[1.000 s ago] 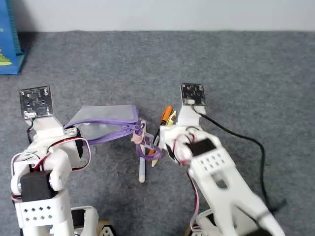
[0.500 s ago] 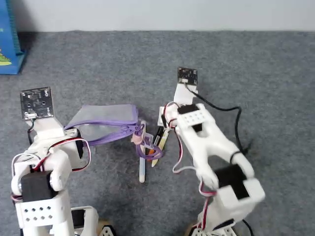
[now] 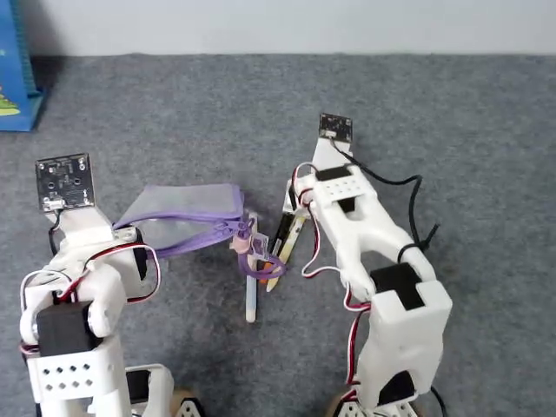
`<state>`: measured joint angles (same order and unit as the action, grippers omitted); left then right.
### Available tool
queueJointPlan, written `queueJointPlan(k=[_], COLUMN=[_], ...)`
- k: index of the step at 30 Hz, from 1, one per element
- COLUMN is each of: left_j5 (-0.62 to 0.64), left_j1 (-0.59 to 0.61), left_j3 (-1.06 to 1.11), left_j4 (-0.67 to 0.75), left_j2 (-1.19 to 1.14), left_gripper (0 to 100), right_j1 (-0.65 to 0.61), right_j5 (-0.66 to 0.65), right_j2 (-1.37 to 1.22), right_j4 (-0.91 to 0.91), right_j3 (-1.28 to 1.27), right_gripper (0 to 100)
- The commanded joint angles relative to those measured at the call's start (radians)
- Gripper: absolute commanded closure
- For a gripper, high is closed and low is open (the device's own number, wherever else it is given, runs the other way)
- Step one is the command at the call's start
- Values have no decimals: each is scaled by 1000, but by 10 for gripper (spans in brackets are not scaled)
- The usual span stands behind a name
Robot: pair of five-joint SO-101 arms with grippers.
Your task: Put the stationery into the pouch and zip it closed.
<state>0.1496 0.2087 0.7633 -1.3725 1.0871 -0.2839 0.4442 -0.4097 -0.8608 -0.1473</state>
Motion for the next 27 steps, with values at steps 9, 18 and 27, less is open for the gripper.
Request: queueJointPlan(k=[9, 18, 27], left_j5=[3, 3, 3], left_j1=[8, 8, 8], left_j3=[-7, -7, -7], left_j4=[5, 5, 5], left_j2=[5, 5, 5], left_gripper=[990, 990, 990], right_j1=[44, 44, 4], right_j5=[0, -106, -173], right_j2=[-5, 251, 610], right_j4=[-266, -472, -642], right_j3=[152, 158, 158], right_gripper=[990, 990, 991])
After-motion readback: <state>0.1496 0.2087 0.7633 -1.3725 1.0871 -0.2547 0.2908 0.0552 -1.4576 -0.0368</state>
